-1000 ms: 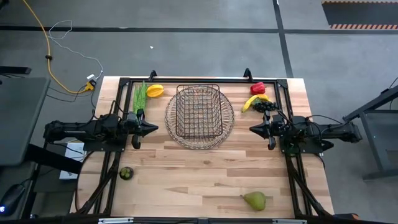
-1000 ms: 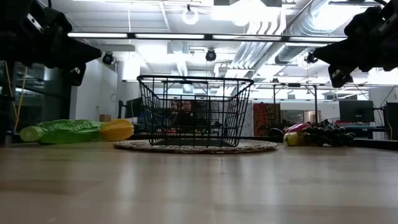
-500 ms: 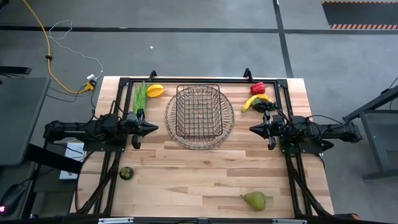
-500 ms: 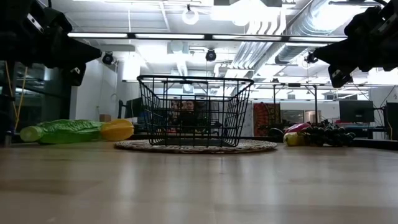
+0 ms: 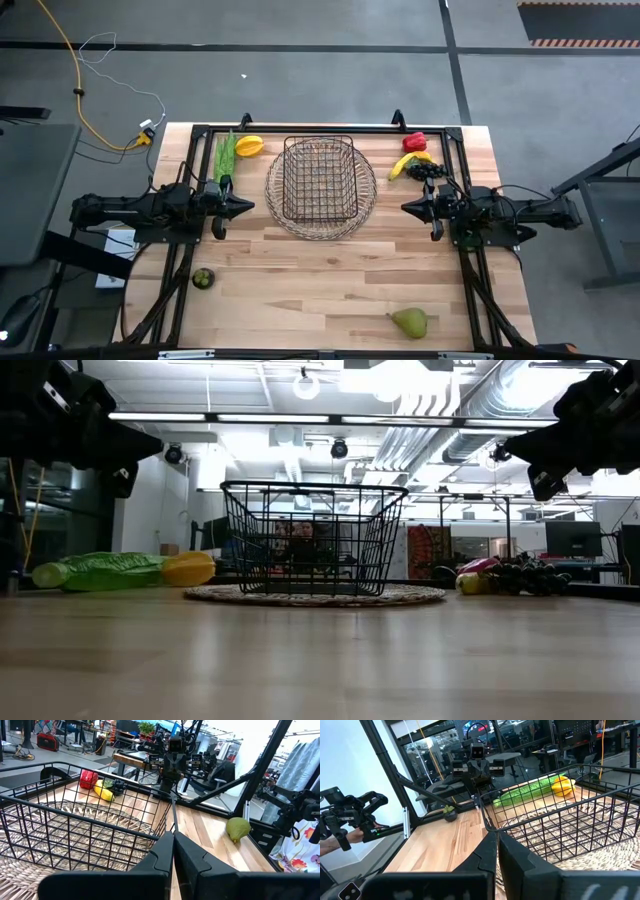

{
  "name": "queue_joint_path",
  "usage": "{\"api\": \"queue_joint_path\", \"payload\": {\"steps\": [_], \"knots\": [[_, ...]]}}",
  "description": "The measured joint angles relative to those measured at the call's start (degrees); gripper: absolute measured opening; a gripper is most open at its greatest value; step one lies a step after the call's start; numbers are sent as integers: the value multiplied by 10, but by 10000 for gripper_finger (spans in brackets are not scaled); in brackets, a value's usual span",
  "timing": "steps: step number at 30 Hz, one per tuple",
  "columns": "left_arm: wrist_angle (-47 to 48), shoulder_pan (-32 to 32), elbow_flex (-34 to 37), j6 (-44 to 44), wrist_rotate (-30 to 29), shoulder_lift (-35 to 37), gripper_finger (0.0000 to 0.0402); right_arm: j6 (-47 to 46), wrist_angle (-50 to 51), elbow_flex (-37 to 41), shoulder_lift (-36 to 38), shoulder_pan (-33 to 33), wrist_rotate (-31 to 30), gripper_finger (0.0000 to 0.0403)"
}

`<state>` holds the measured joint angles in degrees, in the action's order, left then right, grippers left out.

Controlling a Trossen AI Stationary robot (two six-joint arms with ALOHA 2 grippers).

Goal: Build produce basket

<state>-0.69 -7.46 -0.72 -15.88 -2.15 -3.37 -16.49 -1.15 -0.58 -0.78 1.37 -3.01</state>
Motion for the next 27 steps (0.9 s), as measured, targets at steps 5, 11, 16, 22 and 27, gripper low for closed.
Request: {"api": "queue_joint_path", "payload": {"steps": [5, 11, 16, 22, 27], "knots": [[0, 0, 0, 0, 0, 0, 3, 0, 0, 0, 0, 0, 0, 9], [0, 0, 0, 0, 0, 0, 3, 0, 0, 0, 0, 0, 0, 9], [0, 0, 0, 0, 0, 0, 3, 0, 0, 0, 0, 0, 0, 9], [0, 0, 0, 0, 0, 0, 3, 0, 0, 0, 0, 0, 0, 9], [0, 0, 0, 0, 0, 0, 3, 0, -36, 0, 0, 0, -43, 9]]}}
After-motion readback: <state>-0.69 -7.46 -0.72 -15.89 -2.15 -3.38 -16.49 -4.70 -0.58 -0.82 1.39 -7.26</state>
